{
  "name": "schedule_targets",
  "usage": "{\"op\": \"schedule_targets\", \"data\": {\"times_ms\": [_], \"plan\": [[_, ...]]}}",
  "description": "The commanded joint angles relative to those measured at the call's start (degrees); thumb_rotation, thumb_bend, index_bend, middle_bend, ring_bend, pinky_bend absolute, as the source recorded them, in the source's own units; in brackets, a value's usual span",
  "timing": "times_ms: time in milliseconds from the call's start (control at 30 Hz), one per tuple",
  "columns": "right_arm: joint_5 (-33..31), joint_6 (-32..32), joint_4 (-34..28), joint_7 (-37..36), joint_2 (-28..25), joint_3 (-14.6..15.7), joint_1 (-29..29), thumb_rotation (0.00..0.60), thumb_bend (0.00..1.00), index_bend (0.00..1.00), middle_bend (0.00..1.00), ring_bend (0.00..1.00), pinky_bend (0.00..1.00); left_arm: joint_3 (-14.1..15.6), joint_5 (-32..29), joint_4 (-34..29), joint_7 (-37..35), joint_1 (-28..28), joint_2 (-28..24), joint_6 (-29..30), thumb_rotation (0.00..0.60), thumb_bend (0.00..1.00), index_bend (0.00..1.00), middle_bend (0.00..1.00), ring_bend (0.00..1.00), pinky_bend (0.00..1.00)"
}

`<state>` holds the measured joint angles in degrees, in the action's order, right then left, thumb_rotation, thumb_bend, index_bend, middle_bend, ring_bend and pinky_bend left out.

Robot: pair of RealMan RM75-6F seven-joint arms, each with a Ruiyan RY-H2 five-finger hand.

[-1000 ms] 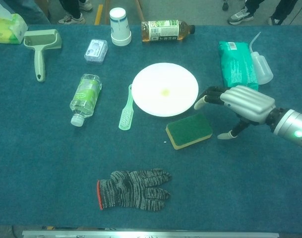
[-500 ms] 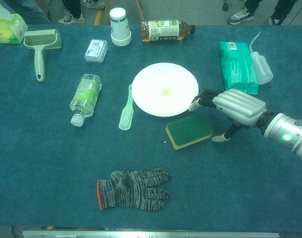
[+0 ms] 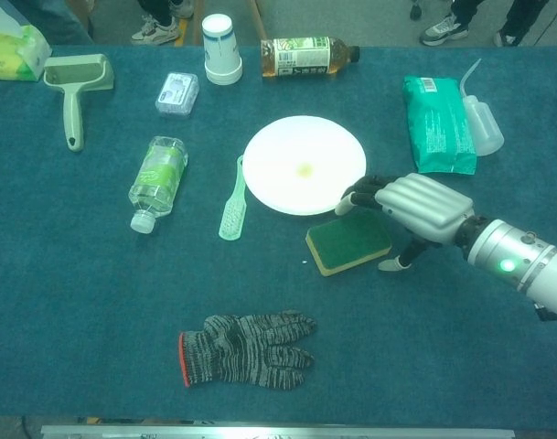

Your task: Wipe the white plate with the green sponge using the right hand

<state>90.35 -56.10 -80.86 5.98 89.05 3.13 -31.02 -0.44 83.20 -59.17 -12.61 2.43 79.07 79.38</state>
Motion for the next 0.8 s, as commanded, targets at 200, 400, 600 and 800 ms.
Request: {"op": "schedule_targets", "data": {"times_ms": [200,400,600,800], "plan": [[-0.29,0.21,0.52,0.05,0.16,0.22,-0.04,0.600,0.00,0.26,0.27,0.18,0.26,-0.14,0.02,0.09,0.04,0.14,0.13,-0.09,0.600,0.20,0.16,0.02,0.03,0.27],[-0.33,0.19,1.08,-0.16,0.49,0.31,-0.11,0.600,0.00,0.26,0.30,0.21,0.27,-0.03,0.08,0.10,-0.05,-0.02,0.08,0.00,0.600,0.20,0.16,0.02,0.03,0.27],[0.69,-0.97,1.65,-1.09,0.88,0.58,0.01,0.600,0.00,0.26,0.35,0.26,0.31,-0.01,0.05,0.45,-0.36,-0.07,0.20,-0.13,0.600,0.20,0.16,0.02,0.03,0.27],[0.45,-0.49,2.43,-1.04,1.36,0.73,-0.10,0.600,0.00,0.26,0.39,0.30,0.34,0.01,0.05,0.72,-0.67,-0.13,0.30,-0.19,0.600,0.20,0.16,0.02,0.03,0.27]]}}
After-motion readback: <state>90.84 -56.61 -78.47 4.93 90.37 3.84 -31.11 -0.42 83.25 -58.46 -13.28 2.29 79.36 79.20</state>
